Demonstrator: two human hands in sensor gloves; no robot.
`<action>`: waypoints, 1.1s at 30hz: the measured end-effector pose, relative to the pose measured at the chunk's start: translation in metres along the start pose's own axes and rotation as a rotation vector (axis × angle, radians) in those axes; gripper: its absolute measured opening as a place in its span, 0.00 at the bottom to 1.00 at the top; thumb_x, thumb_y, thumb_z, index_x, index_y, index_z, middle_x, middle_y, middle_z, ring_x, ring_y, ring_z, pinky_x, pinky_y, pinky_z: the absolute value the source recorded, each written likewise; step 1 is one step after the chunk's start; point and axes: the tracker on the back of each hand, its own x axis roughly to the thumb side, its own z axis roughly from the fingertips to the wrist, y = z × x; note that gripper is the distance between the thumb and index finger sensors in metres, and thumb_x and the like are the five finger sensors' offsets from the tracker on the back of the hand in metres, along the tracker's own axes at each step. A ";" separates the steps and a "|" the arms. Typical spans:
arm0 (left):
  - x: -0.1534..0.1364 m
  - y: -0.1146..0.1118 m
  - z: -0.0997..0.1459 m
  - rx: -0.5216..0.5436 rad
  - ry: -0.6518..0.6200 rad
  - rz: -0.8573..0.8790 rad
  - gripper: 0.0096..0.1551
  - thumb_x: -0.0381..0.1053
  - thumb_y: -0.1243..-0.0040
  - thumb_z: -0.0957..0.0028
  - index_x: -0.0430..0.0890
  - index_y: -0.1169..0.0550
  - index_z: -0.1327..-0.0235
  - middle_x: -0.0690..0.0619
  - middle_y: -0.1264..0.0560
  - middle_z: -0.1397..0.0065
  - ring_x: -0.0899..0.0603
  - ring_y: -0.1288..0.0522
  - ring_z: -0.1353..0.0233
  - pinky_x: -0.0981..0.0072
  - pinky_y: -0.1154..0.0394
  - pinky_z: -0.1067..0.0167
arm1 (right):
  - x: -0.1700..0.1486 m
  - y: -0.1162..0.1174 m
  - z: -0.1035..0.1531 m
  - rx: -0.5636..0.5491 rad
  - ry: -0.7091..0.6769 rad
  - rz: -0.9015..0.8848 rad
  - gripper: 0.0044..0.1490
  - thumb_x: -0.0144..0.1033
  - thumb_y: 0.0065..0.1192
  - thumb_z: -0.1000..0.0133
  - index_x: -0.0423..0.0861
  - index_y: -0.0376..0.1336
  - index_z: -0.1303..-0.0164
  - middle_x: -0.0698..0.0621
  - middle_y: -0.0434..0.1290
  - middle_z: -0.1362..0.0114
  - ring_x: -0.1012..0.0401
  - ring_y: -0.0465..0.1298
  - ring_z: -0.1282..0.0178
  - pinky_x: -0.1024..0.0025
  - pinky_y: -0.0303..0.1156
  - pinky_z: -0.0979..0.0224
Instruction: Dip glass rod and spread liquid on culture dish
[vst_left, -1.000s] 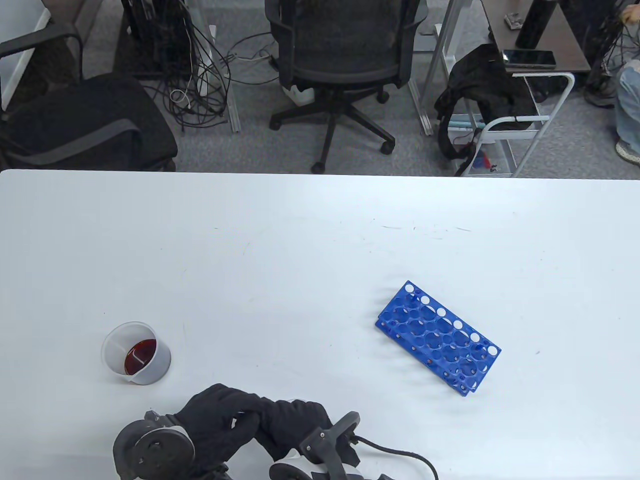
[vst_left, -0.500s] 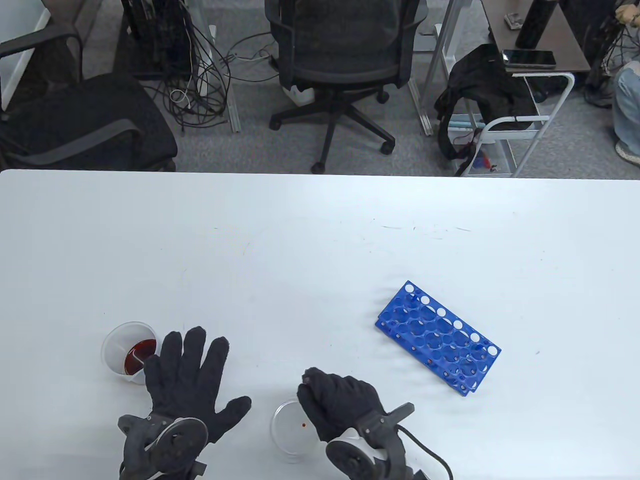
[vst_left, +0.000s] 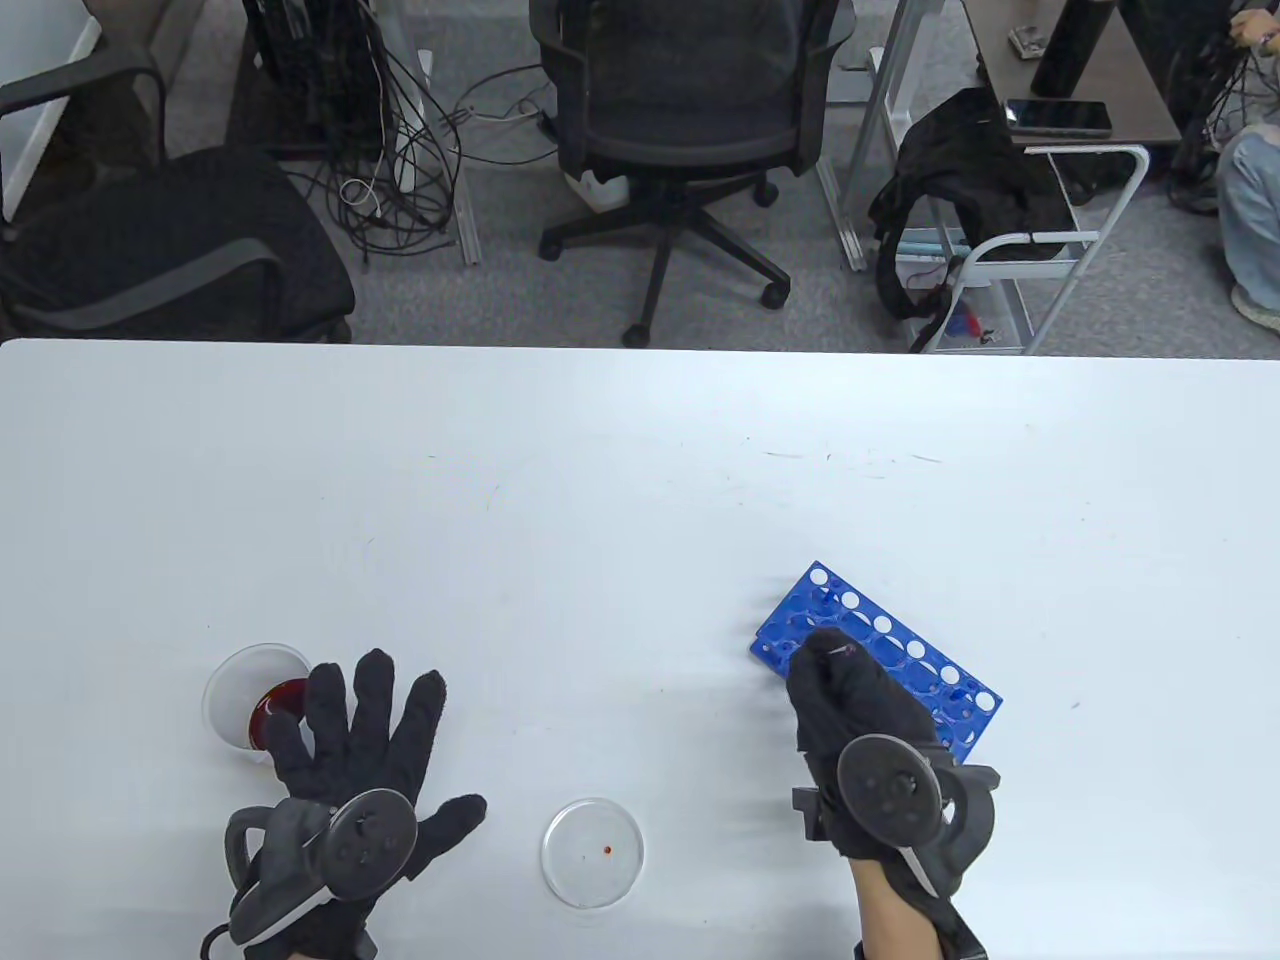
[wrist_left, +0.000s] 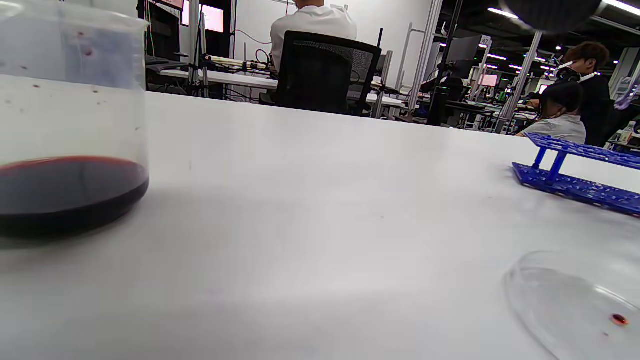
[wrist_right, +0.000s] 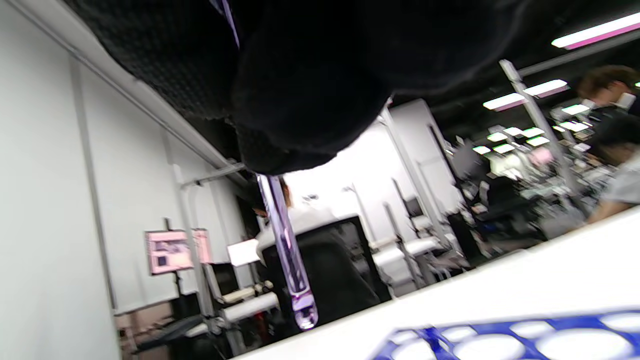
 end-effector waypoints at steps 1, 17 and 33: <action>0.000 0.000 0.000 -0.004 0.001 -0.001 0.62 0.83 0.55 0.49 0.55 0.62 0.12 0.35 0.66 0.11 0.17 0.67 0.17 0.12 0.61 0.31 | -0.004 0.003 -0.003 0.018 0.021 0.010 0.23 0.48 0.71 0.41 0.45 0.72 0.43 0.47 0.84 0.51 0.60 0.83 0.65 0.69 0.82 0.63; 0.001 -0.002 -0.002 -0.042 0.005 -0.010 0.63 0.83 0.55 0.49 0.54 0.61 0.11 0.35 0.65 0.10 0.17 0.66 0.16 0.12 0.61 0.31 | -0.042 0.065 -0.019 0.356 0.168 0.025 0.24 0.43 0.72 0.42 0.44 0.72 0.40 0.45 0.83 0.46 0.58 0.83 0.61 0.66 0.82 0.59; 0.006 -0.005 -0.005 -0.075 -0.027 -0.024 0.63 0.83 0.56 0.49 0.54 0.62 0.12 0.35 0.66 0.11 0.17 0.67 0.17 0.11 0.61 0.31 | -0.016 0.008 0.007 0.377 0.008 0.079 0.63 0.61 0.62 0.39 0.34 0.39 0.12 0.26 0.49 0.15 0.28 0.59 0.23 0.30 0.62 0.30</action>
